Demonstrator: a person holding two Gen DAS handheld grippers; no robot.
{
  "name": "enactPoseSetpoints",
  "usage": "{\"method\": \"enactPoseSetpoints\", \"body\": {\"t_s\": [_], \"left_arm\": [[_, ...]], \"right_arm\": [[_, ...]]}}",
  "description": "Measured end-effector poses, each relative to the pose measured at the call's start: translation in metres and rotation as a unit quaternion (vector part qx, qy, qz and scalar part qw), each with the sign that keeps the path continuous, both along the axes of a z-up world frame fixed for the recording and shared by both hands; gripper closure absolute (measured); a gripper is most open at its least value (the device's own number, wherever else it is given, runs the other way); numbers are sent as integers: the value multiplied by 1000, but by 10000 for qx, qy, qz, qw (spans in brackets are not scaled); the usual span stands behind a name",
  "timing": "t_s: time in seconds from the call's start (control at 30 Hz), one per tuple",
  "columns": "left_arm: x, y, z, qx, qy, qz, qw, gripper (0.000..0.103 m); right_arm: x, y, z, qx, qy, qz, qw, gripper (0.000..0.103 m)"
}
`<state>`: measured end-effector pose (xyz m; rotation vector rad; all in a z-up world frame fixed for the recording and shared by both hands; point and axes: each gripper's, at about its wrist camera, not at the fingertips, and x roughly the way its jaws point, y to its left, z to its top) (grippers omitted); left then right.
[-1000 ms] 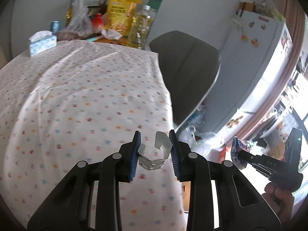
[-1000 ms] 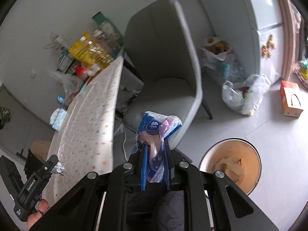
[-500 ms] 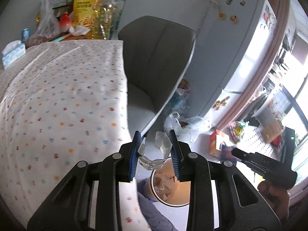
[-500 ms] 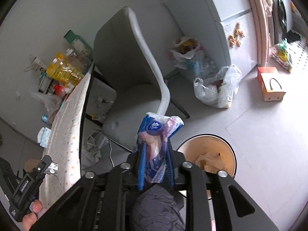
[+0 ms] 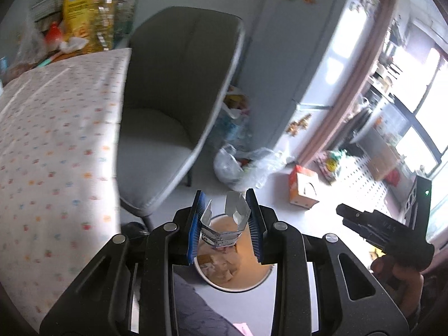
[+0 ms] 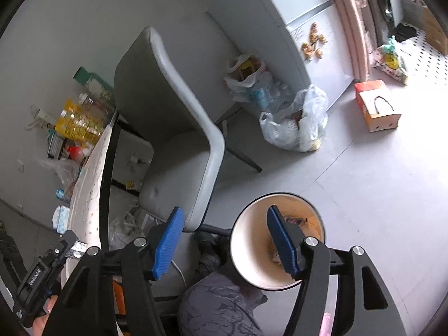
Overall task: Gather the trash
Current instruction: 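Open the left tool while the right tool opens, dropping both items into the bucket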
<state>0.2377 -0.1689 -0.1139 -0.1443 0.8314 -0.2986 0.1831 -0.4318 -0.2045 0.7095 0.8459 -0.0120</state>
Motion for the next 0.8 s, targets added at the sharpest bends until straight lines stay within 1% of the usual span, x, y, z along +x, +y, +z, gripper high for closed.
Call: {"method": "enactPoseSetpoints", "body": {"t_s": [0.2, 0.3, 0.33, 0.37, 0.4, 0.43, 0.53, 0.8], "left_arm": [[5, -40, -9, -51, 147, -479, 9987, 73], [8, -56, -15, -172, 294, -734, 9967, 68], [8, -59, -16, -214, 327, -762, 9963, 56], [9, -61, -17, -259, 344, -771, 9961, 47], [9, -61, -16, -334, 326, -759, 9960, 32], [8, -60, -15, -432, 278, -728, 9960, 27], [6, -56, -12, -492, 241, -683, 9962, 22], [2, -40, -2, -561, 151, -495, 9971, 15]], "right_arm": [[-21, -29, 9, -57, -90, -309, 9995, 37], [-30, -40, 11, -56, -119, -461, 9989, 36], [-34, -43, 12, -58, -123, -503, 9986, 36], [-37, -47, 12, -55, -126, -532, 9985, 36], [-40, -49, 11, -53, -126, -559, 9983, 36], [-43, -52, 11, -53, -121, -589, 9982, 36], [-47, -55, 9, -41, -109, -627, 9980, 36], [-45, -45, 11, -21, -143, -527, 9985, 36]]}}
